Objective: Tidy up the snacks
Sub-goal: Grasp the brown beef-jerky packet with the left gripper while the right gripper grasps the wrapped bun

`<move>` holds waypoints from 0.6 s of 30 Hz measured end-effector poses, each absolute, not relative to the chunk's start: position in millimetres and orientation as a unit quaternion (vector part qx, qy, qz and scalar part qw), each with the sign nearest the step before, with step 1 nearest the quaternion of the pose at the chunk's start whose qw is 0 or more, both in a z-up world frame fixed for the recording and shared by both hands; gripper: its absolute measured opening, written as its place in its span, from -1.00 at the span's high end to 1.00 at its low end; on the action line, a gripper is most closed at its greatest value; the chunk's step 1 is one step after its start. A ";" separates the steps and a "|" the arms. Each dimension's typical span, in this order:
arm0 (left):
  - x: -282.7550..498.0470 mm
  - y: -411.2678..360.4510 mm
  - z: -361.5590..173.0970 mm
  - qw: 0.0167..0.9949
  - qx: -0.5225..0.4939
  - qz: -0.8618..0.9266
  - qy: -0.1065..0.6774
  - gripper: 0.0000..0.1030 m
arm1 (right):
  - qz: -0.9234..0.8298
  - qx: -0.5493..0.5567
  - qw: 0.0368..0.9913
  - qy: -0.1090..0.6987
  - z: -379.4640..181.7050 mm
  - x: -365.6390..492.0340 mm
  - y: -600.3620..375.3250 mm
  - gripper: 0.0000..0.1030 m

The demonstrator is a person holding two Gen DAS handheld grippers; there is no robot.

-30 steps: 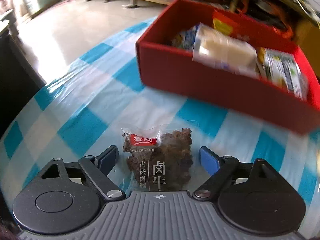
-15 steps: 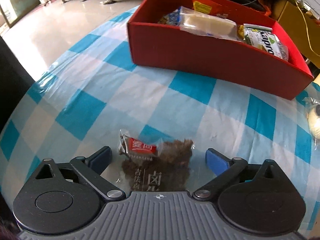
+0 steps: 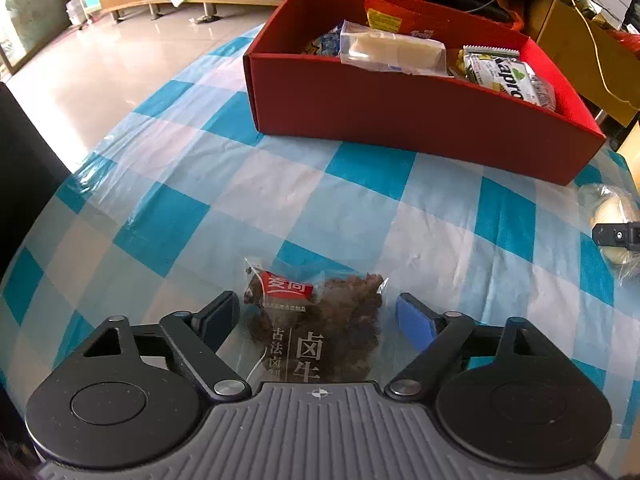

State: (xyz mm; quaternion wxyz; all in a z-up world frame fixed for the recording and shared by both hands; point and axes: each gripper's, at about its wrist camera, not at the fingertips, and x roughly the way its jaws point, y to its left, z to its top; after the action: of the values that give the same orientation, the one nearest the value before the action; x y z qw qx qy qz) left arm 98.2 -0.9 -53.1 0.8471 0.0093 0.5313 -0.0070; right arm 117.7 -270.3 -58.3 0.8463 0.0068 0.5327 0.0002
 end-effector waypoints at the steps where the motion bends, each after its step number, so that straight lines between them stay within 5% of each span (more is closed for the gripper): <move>1: 97.8 -0.3 -51.6 0.846 0.007 -0.010 0.533 -0.64 | 0.001 0.005 0.848 0.529 -55.0 114.1 -268.2 -0.15; 18: 82.3 7.4 -39.0 0.847 0.005 -0.037 0.530 -0.63 | 0.058 0.007 0.860 0.506 -29.9 47.2 -207.0 -0.13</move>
State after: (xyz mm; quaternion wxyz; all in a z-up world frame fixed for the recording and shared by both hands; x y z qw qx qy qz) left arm 82.3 7.4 -39.0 0.8471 0.0055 0.5301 -0.0373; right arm 47.2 -207.0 -29.9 0.8604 0.0070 0.5063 0.0580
